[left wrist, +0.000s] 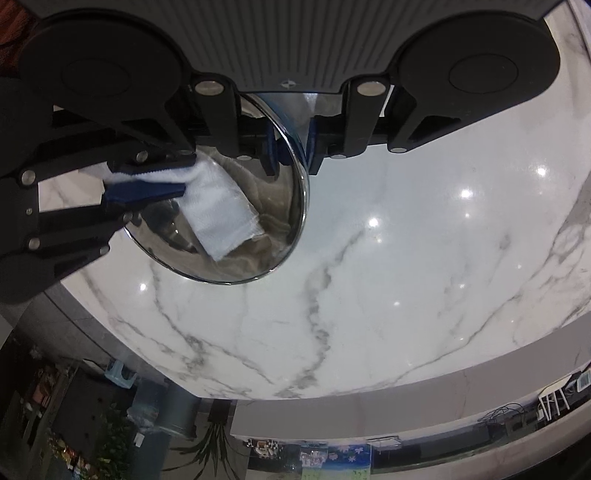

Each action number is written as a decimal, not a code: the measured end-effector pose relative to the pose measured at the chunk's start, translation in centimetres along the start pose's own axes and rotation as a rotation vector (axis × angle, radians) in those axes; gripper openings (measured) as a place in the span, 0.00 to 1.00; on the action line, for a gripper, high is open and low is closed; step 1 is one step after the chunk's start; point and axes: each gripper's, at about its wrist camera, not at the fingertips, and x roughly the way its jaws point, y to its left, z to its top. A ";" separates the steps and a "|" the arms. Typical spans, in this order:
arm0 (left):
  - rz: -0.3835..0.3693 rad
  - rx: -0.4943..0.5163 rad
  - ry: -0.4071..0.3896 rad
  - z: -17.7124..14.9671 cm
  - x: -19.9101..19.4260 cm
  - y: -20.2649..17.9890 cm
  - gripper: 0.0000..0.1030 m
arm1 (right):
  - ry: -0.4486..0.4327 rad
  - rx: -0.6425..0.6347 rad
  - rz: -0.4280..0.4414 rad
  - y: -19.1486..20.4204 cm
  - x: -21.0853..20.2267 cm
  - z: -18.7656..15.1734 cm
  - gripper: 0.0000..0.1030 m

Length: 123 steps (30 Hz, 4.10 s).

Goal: Clean bowl
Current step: 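Wipe the cloth around the bowl interior with the right gripper, then keep wiping the bowl interior with the cloth in the right gripper, then tilt the bowl with the left gripper while the right gripper wipes inside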

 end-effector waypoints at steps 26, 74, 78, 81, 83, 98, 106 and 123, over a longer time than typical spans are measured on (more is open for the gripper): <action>0.026 0.068 -0.022 0.0 -0.3 -1.0 0.15 | 0.007 -0.043 -0.038 0.9 -0.1 0.3 0.13; 0.049 -0.274 0.000 2.6 1.3 5.0 0.20 | -0.250 0.178 0.026 -2.7 3.8 3.4 0.13; 0.021 -0.288 0.013 2.4 1.4 5.4 0.19 | -0.238 0.164 0.015 -2.3 3.7 3.4 0.13; 0.028 -0.256 -0.001 2.7 1.4 5.3 0.16 | -0.223 0.175 0.025 -2.5 3.6 3.4 0.13; 0.034 -0.222 -0.016 2.8 1.2 5.0 0.15 | -0.204 0.178 0.049 -2.8 3.4 3.4 0.13; 0.092 -0.035 -0.081 3.4 0.3 2.0 0.13 | -0.007 0.030 0.122 -1.7 2.2 4.3 0.13; 0.068 -0.036 -0.086 3.5 0.3 1.7 0.16 | 0.041 -0.166 -0.061 0.7 2.0 3.7 0.13; -0.050 -0.079 0.002 2.9 1.2 1.8 0.20 | -0.037 0.045 0.006 0.0 1.5 1.0 0.13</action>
